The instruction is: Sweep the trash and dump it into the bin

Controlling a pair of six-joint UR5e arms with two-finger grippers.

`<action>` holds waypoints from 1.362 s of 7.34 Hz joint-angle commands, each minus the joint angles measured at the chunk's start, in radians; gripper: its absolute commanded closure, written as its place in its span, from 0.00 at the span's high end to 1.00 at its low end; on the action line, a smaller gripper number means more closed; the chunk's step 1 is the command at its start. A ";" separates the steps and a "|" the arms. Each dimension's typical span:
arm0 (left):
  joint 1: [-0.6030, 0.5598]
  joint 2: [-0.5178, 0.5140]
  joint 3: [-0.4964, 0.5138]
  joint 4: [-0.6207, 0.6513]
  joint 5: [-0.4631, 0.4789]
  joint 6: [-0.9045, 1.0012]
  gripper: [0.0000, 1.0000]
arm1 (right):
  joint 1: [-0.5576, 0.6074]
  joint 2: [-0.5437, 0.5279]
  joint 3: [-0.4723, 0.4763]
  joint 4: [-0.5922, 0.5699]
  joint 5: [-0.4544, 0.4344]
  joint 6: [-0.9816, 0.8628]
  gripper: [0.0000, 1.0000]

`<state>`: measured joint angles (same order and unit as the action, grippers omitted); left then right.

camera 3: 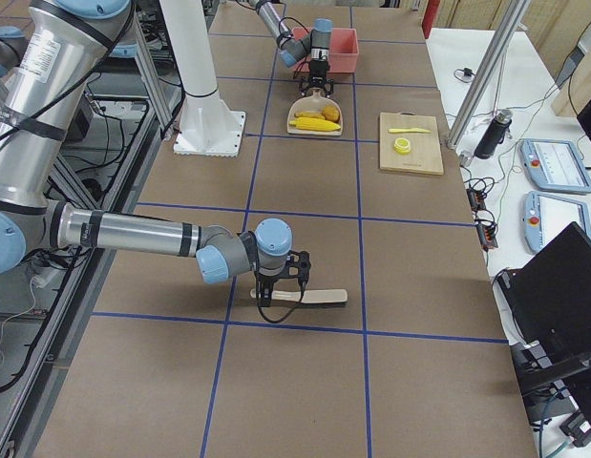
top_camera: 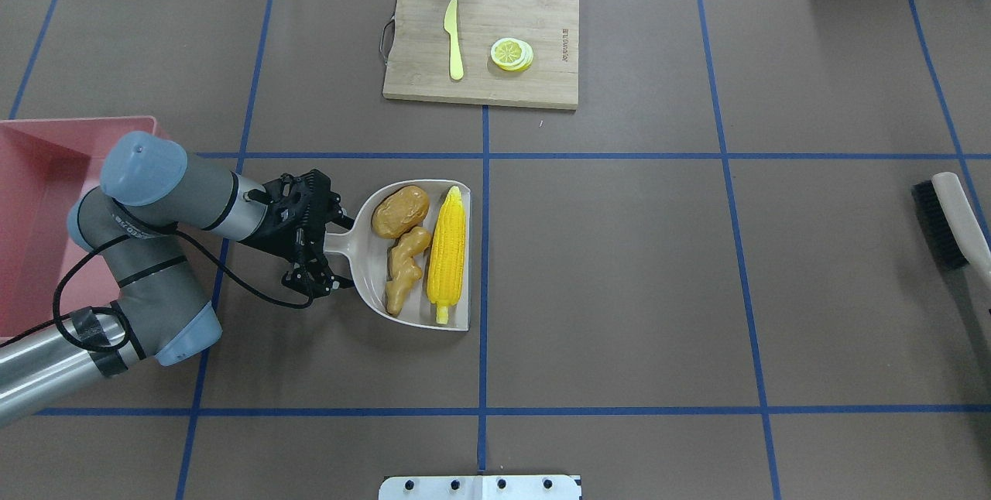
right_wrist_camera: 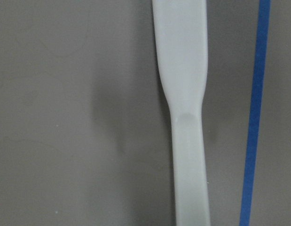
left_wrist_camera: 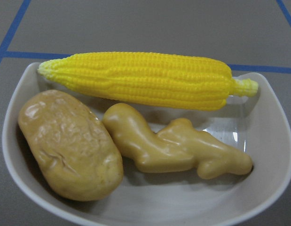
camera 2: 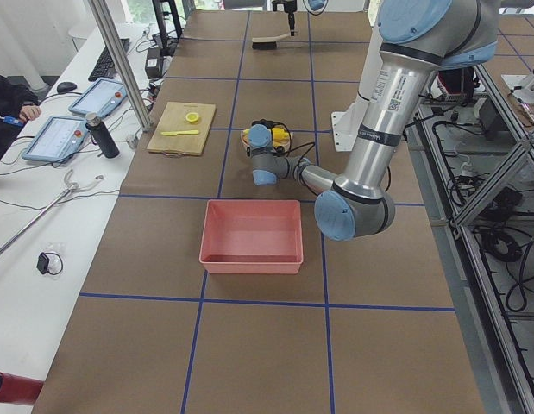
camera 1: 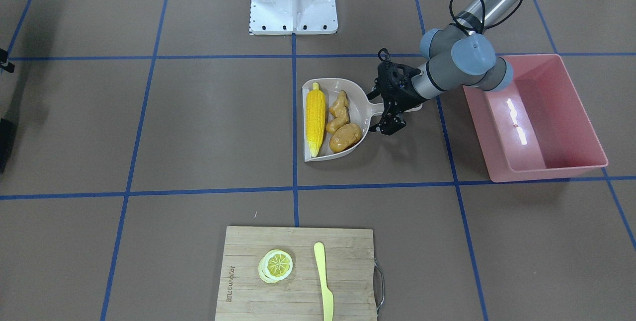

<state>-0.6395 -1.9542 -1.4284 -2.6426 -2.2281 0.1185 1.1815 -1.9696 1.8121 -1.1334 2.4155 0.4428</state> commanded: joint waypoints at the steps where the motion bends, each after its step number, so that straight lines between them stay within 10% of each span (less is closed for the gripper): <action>1: 0.000 0.000 0.000 0.001 0.001 -0.017 0.25 | 0.013 0.009 0.099 -0.124 0.002 -0.001 1.00; 2: 0.001 0.000 0.002 0.001 0.002 0.024 0.26 | 0.029 0.009 0.108 -0.134 0.002 -0.003 1.00; 3: 0.000 0.000 0.014 0.007 0.008 0.106 0.99 | 0.042 0.009 0.108 -0.134 0.005 -0.007 1.00; 10: -0.002 -0.020 0.013 0.013 0.008 0.006 0.99 | 0.174 0.075 0.093 -0.287 -0.019 -0.203 1.00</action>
<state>-0.6412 -1.9735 -1.4150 -2.6299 -2.2197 0.1378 1.3173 -1.9211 1.9009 -1.3552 2.3943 0.3017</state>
